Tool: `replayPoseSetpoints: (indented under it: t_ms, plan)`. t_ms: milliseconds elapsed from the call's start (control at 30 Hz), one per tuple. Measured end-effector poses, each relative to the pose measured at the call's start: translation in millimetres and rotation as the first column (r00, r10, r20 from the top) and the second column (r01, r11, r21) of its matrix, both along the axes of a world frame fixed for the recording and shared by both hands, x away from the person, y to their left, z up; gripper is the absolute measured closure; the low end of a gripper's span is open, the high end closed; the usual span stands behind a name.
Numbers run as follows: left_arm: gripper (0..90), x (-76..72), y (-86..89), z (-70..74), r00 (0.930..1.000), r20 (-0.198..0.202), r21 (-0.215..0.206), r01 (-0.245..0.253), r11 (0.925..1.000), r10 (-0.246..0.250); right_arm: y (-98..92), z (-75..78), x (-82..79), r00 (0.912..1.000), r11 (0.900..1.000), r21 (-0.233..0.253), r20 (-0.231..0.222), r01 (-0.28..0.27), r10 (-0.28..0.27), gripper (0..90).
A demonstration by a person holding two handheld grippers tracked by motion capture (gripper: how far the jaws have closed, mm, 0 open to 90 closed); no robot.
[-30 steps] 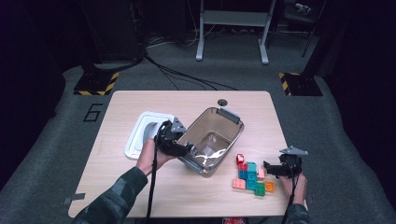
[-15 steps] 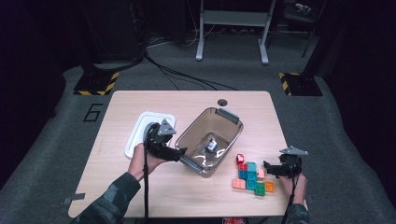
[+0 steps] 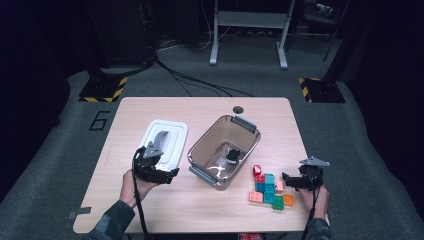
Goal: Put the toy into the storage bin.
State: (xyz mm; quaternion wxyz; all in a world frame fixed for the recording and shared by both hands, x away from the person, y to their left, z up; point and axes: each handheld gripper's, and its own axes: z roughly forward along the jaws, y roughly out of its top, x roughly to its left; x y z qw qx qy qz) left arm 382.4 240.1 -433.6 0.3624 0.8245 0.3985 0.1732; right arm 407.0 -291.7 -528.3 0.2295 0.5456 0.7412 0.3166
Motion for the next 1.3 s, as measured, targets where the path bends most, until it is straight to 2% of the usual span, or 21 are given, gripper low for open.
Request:
replayPoseSetpoints:
  t_ms: [100,200,367,567,600,633,667,700,800,900,1000,1033,1100,1167,1267,1300]
  plan:
    - [9.3,-4.0,12.7,-15.1,0.9991,-0.019,0.008,-0.037,0.9993,0.037,0.0,0.0,0.0,1.0,1.0,0.0,0.0,0.0,0.0,3.1]
    - [7.4,-8.3,22.8,-32.4,0.996,-0.047,-0.015,-0.076,0.997,0.076,0.0,0.0,0.0,1.0,1.0,-0.001,0.0,0.0,0.0,3.1]
    - [3.9,-19.0,26.4,-59.6,0.9927,-0.088,-0.025,-0.085,0.9961,0.082,0.1,0.0,-0.1,1.0,1.0,-0.001,0.0,0.001,-0.001,3.1]
    - [1.3,-29.5,22.6,-88.4,0.9915,-0.088,-0.014,-0.097,0.9952,0.096,0.1,0.0,0.1,1.0,1.0,-0.002,0.005,0.004,-0.004,3.1]
    - [0.8,-30.3,22.0,-91.3,0.9918,-0.08,-0.003,-0.1,0.995,0.099,0.5,0.1,-0.1,1.0,1.0,0.0,0.004,0.007,-0.007,3.1]
    - [0.2,-32.7,20.2,-94.6,0.993,-0.056,0.011,-0.103,0.9946,0.104,0.3,0.1,0.1,1.0,1.0,-0.002,0.006,0.004,-0.004,3.1]
    - [0.1,-34.2,18.3,-96.0,0.9928,-0.04,0.012,-0.112,0.9936,0.113,0.5,0.1,-0.2,1.0,1.0,-0.001,0.003,0.009,-0.009,2.8]
    - [0.0,-36.2,15.7,-96.9,0.9934,-0.025,0.032,-0.111,0.9933,0.112,0.6,0.1,-0.2,0.9999,1.0,-0.003,0.002,0.012,-0.012,2.4]
    - [0.0,-38.2,12.4,-97.8,0.994,-0.004,0.033,-0.109,0.9935,0.11,1.0,0.1,-0.2,0.9999,1.0,-0.009,0.007,0.011,-0.011,2.2]
    - [0.0,-38.1,12.8,-98.0,0.9932,-0.015,0.023,-0.115,0.9931,0.115,1.1,0.7,-0.4,1.0,1.0,-0.01,-0.006,0.006,-0.006,2.0]
    - [0.1,-38.3,12.7,-97.8,0.9937,-0.01,0.03,-0.112,0.9933,0.112,3.4,3.4,-2.4,0.9991,1.0,0.002,-0.043,0.0,0.0,0.5]
    - [0.2,-38.6,12.2,-98.1,0.9935,-0.007,0.025,-0.113,0.9933,0.113,4.2,5.9,-5.2,0.9985,1.0,0.009,-0.055,0.009,-0.008,1.8]
    - [0.2,-38.4,12.6,-97.8,0.9937,-0.011,0.029,-0.111,0.9934,0.111,4.2,11.7,-11.1,0.9993,0.999,0.048,-0.031,0.02,-0.019,3.2]
    - [0.2,-38.3,12.9,-97.8,0.9938,-0.011,0.03,-0.11,0.9934,0.111,4.3,20.1,-17.6,0.9995,0.998,0.067,-0.025,0.021,-0.02,4.0]
    - [0.2,-38.1,13.4,-97.5,0.9945,-0.014,0.037,-0.103,0.994,0.104,5.3,27.2,-23.5,0.9987,0.996,0.09,-0.046,0.026,-0.022,3.8]
    - [0.2,-38.1,13.5,-97.4,0.9944,-0.015,0.037,-0.104,0.9939,0.104,9.1,32.7,-32.8,0.9973,0.996,0.086,-0.071,0.023,-0.017,4.2]
